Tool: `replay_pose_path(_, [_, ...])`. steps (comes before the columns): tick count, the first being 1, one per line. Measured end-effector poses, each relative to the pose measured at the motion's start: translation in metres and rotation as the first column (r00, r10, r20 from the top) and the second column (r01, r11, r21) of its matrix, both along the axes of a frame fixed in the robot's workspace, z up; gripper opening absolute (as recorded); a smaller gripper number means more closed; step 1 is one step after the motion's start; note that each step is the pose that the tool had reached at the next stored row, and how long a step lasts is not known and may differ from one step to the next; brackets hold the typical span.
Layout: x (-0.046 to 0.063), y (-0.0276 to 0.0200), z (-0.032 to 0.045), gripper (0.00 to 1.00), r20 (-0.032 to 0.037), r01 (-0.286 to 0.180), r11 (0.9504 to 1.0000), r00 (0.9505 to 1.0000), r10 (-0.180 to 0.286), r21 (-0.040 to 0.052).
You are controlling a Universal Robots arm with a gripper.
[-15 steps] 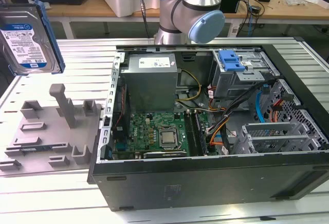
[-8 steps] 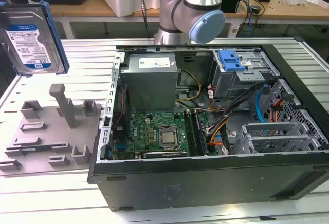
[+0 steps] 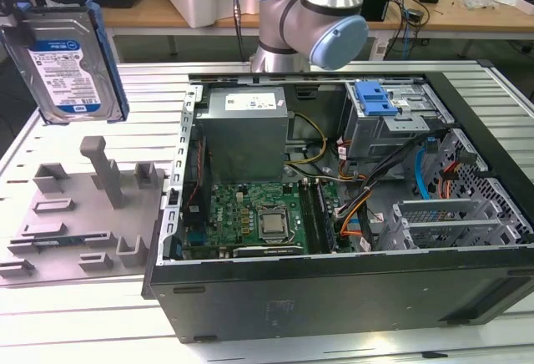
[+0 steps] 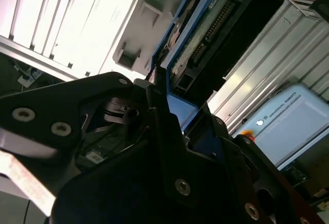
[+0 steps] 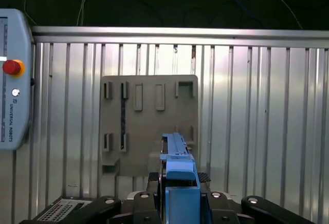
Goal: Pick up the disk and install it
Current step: 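Pick up the disk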
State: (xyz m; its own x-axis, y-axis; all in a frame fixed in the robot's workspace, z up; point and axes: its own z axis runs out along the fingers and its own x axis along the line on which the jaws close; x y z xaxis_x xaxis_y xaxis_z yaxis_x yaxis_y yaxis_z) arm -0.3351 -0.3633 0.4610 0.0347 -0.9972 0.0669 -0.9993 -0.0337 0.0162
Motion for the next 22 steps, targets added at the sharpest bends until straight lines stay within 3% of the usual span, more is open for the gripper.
replay_pose_path(5, [0.025,-0.0096,0.0061,0.36,-0.0003,0.000,1.0000,1.0000,0.000,0.0001])
replay_pose_path(17, [0.065,-0.0260,0.0181,0.36,-0.0009,0.000,1.0000,1.0000,0.000,0.0001])
replay_pose_path(22, [0.086,-0.0356,0.0229,0.36,-0.0017,0.000,1.0000,1.0000,0.000,0.0001])
